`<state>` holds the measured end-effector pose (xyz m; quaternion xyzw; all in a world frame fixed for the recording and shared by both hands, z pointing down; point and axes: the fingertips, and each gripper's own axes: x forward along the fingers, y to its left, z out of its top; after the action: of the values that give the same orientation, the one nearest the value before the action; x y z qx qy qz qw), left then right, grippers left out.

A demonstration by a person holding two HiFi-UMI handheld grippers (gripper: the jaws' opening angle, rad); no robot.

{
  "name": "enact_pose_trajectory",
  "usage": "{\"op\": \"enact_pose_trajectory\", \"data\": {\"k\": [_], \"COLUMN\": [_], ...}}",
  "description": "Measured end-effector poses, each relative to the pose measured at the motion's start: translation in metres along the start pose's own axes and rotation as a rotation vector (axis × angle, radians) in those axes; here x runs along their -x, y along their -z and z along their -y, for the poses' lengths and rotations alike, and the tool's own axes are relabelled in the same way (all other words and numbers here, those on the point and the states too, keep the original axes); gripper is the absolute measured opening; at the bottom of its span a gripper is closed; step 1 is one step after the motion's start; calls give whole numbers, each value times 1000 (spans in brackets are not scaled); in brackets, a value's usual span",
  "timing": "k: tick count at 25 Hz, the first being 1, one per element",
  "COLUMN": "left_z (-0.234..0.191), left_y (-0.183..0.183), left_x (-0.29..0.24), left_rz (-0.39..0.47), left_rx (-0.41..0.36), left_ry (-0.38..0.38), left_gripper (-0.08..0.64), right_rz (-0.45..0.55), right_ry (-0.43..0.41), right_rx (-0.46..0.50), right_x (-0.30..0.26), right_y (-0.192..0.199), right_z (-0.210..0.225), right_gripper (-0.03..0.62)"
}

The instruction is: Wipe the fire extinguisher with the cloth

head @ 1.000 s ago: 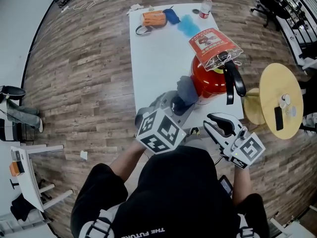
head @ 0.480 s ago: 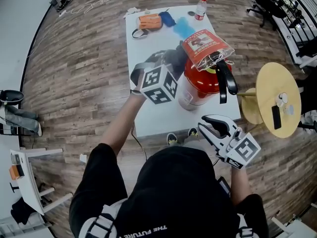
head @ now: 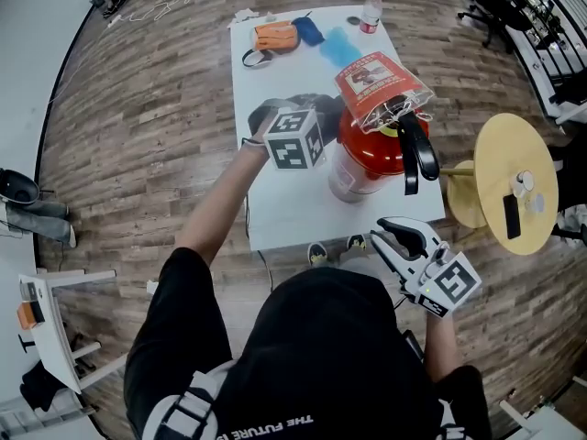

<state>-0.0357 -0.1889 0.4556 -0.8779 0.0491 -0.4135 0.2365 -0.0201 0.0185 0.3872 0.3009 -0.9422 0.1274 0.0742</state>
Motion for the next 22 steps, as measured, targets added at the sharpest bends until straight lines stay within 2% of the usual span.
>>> {"op": "enact_pose_trajectory", "data": {"k": [2,5,10,14,16,18,20,22], "left_z": [13,18,29,48,69,103,137,156], "left_y": [11,15,22,30,45,63,78,95], "left_x": [-14,-16,-9,5,2,-13,-37,-58], "left_rz": [3,37,97,141,87,19,-31,-76], "left_rx": [44,119,217,307,321,347,406,466], "left_ry": [36,47,25,-20,-16,35,96,125], "left_gripper": [83,83,81,81,81,81,81,81], "right_rz": [-9,-19,-33,-45,-49,-48,-48,-47], "right_ry": [-7,-20,-35,-37,-34,-31,-32,-33], "right_rx": [-5,-11,-14,-27,-28,-37,-47,-39], "right_x": [-2,-5,-9,-7,-7,-5,-4,-6], "right_y": [4,6,11,18,20,22,24,25], "right_z": [0,-1,-5,-5,-3,-3,-4,0], "right_gripper": [89,89,89,89,89,89,89,89]}}
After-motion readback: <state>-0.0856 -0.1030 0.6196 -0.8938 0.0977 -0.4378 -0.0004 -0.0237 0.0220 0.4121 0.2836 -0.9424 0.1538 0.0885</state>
